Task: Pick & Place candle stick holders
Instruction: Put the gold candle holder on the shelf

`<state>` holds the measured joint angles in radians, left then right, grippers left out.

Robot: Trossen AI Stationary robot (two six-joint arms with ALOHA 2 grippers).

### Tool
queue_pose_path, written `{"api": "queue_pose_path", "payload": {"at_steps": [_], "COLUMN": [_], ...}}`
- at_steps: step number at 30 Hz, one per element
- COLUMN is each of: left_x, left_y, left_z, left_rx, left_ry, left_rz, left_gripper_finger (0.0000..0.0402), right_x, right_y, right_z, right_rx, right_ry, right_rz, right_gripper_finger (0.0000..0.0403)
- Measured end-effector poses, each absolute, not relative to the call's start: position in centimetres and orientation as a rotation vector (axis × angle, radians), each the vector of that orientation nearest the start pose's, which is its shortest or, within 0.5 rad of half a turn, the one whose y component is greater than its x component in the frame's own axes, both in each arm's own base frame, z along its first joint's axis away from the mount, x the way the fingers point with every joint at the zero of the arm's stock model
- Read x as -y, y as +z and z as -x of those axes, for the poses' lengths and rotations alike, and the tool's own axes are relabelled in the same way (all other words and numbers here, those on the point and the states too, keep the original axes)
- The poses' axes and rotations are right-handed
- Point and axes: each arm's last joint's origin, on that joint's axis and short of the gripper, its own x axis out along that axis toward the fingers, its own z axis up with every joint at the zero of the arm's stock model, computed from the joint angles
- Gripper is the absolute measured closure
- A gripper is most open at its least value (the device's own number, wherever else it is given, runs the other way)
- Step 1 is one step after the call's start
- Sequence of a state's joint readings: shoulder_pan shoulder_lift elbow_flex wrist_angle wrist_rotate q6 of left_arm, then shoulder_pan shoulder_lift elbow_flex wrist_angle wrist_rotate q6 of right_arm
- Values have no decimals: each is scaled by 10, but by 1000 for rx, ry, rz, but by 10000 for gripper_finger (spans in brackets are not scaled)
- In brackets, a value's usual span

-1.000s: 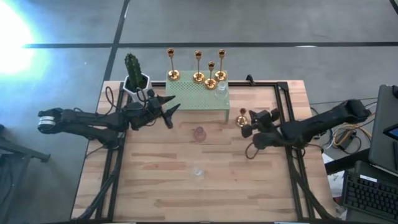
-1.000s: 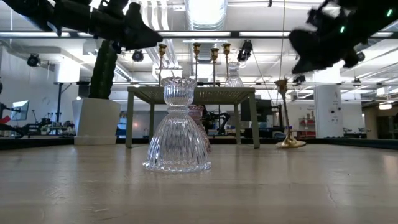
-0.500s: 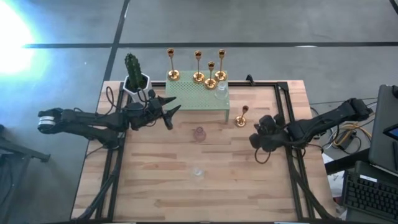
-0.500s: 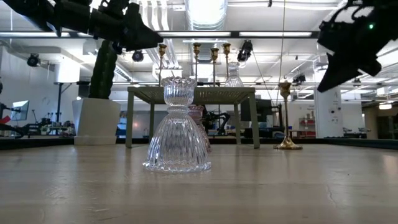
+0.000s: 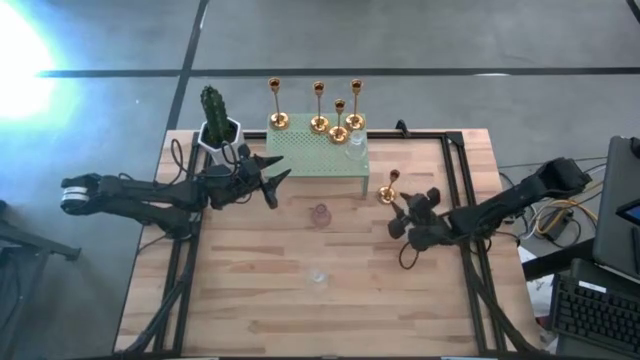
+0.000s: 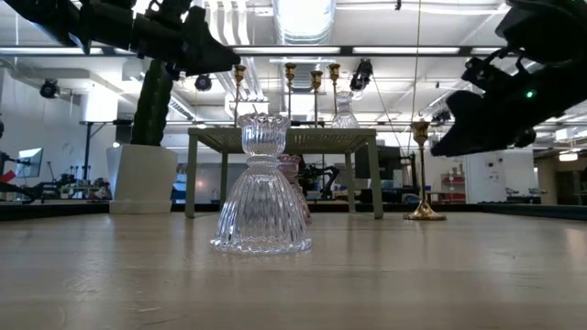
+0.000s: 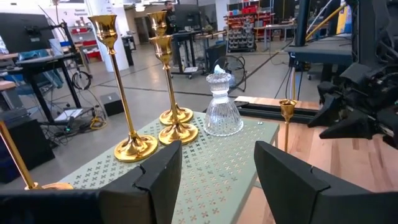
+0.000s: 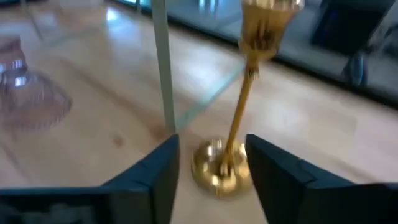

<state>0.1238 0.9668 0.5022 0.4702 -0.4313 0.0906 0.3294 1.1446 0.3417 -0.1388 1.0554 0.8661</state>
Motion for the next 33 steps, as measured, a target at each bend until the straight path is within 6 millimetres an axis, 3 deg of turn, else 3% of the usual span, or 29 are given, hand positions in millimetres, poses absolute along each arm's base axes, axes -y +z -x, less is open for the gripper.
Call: {"api": "queue_pose_path", "payload": {"at_steps": [4, 11, 20, 33], "left_x": [-38, -41, -42, -42], "left_y": [265, 265, 265, 265], "left_z": [-207, -206, -206, -206], "left_rx": [-26, -29, -29, -33], "left_ry": [557, 574, 580, 580], "left_rz": [-111, -116, -116, -127], "left_gripper_finger": [195, 195, 195, 195], "right_x": [-31, -27, -19, 6], "right_y": [130, 111, 106, 110], "right_z": [-174, -176, -195, -213], "right_rx": [-289, -219, -268, -270], "right_ry": [-1001, -1100, -1169, -1234], "right_rz": [-120, -234, -172, -222], "right_gripper_finger": [180, 154, 169, 187]}}
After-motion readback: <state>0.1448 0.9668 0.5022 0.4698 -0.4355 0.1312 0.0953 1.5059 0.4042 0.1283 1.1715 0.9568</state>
